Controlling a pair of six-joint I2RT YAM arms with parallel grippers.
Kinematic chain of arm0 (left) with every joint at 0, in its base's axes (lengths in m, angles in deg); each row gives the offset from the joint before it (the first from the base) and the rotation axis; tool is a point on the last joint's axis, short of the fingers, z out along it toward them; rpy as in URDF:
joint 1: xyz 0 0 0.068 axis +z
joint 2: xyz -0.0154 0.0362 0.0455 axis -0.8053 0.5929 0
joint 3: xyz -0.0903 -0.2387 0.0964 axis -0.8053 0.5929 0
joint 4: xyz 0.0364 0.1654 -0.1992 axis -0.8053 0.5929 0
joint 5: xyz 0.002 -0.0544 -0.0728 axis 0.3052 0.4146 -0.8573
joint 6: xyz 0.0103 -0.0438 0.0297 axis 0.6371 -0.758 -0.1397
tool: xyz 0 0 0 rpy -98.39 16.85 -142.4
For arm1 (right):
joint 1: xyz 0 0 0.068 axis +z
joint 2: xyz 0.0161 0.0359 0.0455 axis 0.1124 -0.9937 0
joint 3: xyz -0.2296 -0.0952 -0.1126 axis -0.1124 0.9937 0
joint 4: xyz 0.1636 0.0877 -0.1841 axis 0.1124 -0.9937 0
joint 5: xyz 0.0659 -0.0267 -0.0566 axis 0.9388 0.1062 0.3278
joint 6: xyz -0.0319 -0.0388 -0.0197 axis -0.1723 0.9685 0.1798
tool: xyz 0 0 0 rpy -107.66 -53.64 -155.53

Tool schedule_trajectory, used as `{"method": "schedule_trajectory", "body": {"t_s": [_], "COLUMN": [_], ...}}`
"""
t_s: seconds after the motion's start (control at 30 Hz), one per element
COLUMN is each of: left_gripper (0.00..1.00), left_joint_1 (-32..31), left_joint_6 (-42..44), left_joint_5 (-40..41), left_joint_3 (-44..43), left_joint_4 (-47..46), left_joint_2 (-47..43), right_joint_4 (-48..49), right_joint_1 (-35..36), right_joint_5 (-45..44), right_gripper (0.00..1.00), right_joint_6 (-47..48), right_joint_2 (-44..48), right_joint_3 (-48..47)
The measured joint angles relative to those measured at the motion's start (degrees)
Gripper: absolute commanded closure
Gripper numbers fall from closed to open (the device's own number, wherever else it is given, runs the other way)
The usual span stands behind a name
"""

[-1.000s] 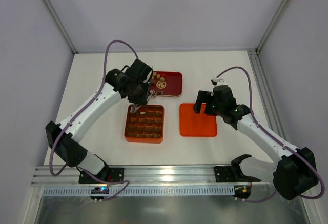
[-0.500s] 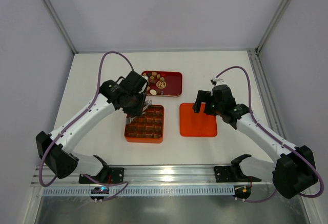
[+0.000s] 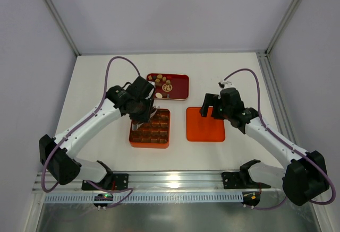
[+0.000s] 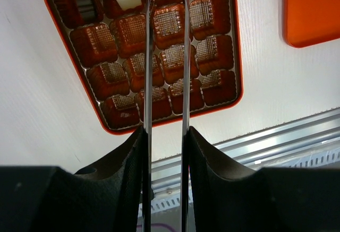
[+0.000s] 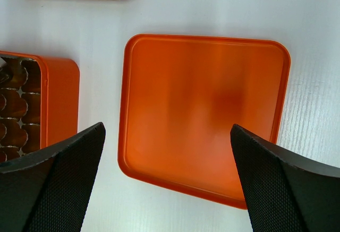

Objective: Pack the chocolate

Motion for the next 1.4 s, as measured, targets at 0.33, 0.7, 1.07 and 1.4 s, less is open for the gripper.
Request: {"method": "schedule_trajectory", "body": {"t_s": [0.33,0.7,1.07,1.4], "left_gripper": [0.63,0.57,0.57,0.58], "left_joint_1": [-0.2,-0.1,3.8,6.4], "left_joint_6": [-0.1,0.9,4.3,5.0], "left_joint_5": [0.0,2.8,4.3,4.0], "left_joint_3": [0.0,-12.5,-22.9,-23.9], "left_joint_4": [0.1,1.7,1.4,1.2], "left_joint_2": [0.0,3.1,20.0,26.7], "right_joint_4": [0.2,0.2,0.2,0.2], "right_joint_1": [0.0,0.0,0.0,0.0], "right_joint_5": [0.0,0.2,0.6,2.2], "right_gripper": [0.0,0.0,0.0,0.0], "right_joint_6": [0.0,0.0,0.2,0.5], "right_joint_2": [0.0,0.0,0.0,0.0], "right_joint_3": [0.0,0.0,0.0,0.0]}}
